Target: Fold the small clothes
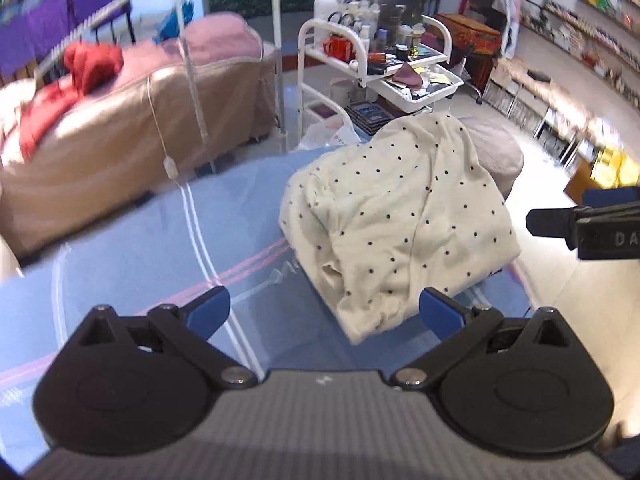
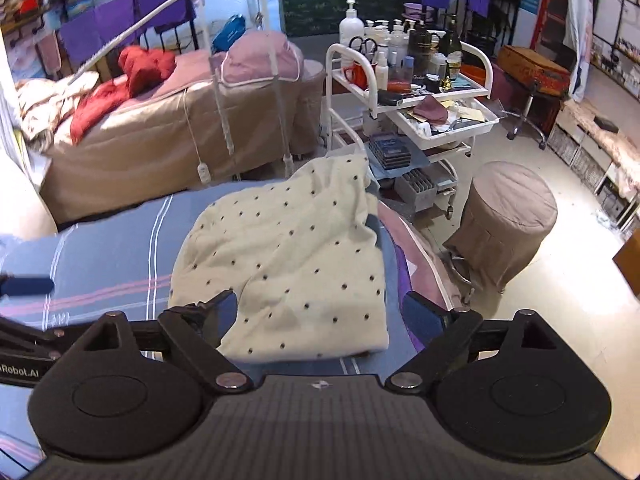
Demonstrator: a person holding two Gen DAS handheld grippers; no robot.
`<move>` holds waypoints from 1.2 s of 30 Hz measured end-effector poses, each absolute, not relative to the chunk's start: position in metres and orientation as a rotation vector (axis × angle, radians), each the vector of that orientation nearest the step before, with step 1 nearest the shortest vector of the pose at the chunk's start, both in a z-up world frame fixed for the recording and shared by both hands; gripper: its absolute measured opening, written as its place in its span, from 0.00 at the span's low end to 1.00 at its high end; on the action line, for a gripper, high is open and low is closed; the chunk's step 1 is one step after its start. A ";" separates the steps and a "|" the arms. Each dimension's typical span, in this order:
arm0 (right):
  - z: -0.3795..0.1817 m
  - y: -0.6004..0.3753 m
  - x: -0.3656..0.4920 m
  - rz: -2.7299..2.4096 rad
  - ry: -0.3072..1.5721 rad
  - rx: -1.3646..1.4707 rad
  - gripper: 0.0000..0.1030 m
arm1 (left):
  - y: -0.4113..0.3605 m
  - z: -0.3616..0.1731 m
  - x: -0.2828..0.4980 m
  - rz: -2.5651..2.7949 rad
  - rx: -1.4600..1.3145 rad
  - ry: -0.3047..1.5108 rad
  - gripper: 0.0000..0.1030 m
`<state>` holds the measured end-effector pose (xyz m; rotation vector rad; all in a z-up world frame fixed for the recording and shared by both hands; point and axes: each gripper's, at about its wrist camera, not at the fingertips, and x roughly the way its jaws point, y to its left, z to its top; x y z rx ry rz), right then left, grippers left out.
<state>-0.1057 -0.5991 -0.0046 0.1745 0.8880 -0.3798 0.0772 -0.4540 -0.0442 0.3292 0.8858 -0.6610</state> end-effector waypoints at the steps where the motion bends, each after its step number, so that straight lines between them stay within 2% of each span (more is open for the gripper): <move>1: -0.004 -0.591 -0.106 -0.392 0.901 0.138 1.00 | -0.453 -0.042 0.075 -0.670 0.332 0.878 1.00; 12: -0.004 -0.589 -0.108 -0.441 0.911 0.021 1.00 | -0.469 -0.035 0.066 -0.686 0.377 0.917 1.00; 36: -0.013 -0.590 -0.106 -0.414 0.953 0.027 1.00 | -0.473 -0.039 0.070 -0.642 0.400 0.911 1.00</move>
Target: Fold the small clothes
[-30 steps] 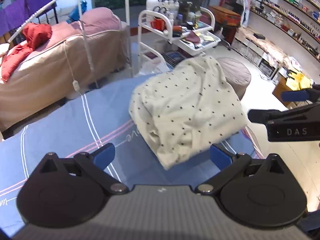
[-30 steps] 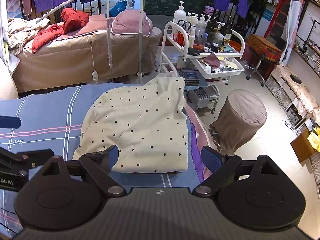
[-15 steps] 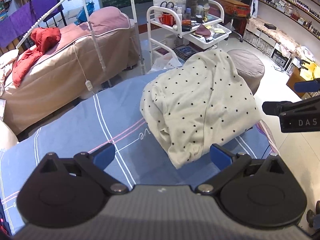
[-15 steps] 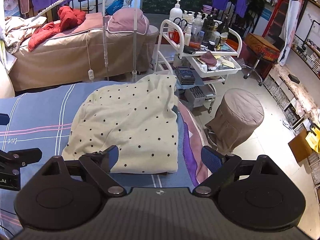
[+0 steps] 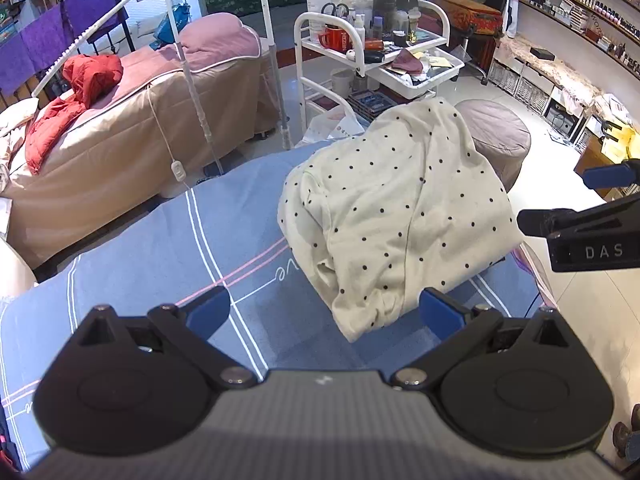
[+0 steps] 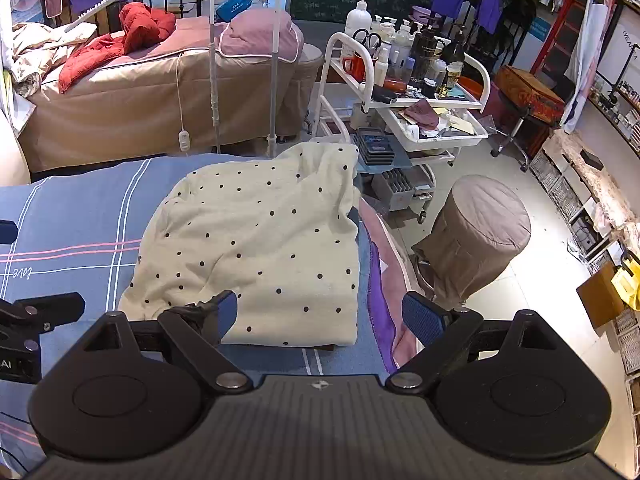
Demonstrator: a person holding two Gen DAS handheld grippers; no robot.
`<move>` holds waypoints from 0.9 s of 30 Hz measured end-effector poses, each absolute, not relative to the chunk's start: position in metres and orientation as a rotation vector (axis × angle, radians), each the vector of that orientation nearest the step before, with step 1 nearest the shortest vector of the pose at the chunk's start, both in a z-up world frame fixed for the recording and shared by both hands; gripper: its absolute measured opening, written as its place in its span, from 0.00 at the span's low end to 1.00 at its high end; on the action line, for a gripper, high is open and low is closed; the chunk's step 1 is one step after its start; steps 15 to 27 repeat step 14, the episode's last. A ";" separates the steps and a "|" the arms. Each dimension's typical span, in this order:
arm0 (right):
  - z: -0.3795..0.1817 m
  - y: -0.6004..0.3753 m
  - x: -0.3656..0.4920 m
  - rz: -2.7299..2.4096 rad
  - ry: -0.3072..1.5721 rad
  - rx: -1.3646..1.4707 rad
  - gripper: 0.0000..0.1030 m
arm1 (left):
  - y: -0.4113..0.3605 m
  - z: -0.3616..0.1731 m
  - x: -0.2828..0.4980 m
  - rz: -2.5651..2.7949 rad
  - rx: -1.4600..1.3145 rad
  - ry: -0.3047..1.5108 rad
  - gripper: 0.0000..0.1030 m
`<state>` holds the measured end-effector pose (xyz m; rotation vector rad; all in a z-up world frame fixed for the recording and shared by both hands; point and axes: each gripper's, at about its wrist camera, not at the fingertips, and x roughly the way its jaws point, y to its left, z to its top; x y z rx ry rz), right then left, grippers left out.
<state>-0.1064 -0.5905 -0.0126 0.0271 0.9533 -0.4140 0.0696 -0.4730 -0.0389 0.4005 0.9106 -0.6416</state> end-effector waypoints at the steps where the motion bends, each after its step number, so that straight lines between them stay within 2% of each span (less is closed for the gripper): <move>1: -0.013 -0.591 -0.106 -0.413 0.954 0.026 1.00 | -0.473 -0.039 0.070 -0.640 0.402 0.909 1.00; 12: -0.014 -0.591 -0.104 -0.408 0.957 0.029 1.00 | -0.475 -0.038 0.067 -0.652 0.403 0.842 1.00; 27: -0.014 -0.592 -0.104 -0.405 0.956 0.033 1.00 | -0.476 -0.038 0.068 -0.652 0.407 0.847 1.00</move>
